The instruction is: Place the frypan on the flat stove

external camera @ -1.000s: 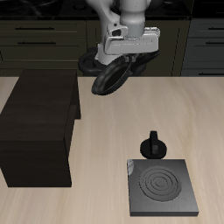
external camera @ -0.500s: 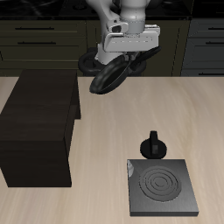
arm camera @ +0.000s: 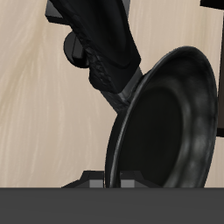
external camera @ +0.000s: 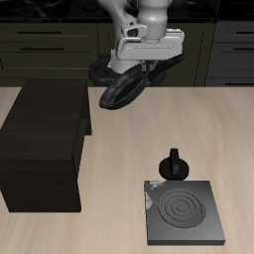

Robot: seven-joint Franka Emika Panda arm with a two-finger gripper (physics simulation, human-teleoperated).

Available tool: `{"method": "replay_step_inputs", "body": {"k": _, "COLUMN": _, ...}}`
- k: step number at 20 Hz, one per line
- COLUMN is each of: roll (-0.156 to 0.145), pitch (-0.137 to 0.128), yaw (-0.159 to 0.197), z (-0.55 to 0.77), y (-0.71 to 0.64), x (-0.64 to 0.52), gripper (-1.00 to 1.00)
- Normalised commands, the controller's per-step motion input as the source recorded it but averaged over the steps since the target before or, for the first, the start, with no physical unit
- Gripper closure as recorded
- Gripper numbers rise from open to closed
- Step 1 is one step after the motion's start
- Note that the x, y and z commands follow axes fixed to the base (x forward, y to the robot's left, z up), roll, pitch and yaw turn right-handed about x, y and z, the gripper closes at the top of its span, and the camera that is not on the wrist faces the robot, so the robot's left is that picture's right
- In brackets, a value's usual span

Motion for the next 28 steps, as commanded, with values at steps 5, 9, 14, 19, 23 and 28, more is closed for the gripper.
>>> {"method": "replay_step_inputs", "body": {"k": 5, "roll": -0.042, "pitch": -0.008, "yaw": 0.031, "z": 0.13, "y": 0.07, "x": 0.5, "gripper": 1.0}}
{"method": "replay_step_inputs", "body": {"k": 9, "roll": -0.031, "pitch": 0.002, "yaw": 0.015, "z": 0.08, "y": 0.02, "x": 0.43, "gripper": 1.0}}
{"method": "replay_step_inputs", "body": {"k": 14, "roll": -0.003, "pitch": 0.009, "yaw": -0.003, "z": 0.12, "y": 0.11, "x": 0.5, "gripper": 1.0}}
{"method": "replay_step_inputs", "body": {"k": 19, "roll": -0.003, "pitch": 0.002, "yaw": 0.013, "z": 0.11, "y": 0.16, "x": 0.42, "gripper": 1.0}}
{"method": "replay_step_inputs", "body": {"k": 23, "roll": -0.015, "pitch": 0.001, "yaw": -0.014, "z": 0.09, "y": 0.09, "x": 0.3, "gripper": 1.0}}
{"method": "replay_step_inputs", "body": {"k": 28, "roll": -0.021, "pitch": -0.001, "yaw": -0.015, "z": 0.14, "y": 0.15, "x": 0.34, "gripper": 1.0}}
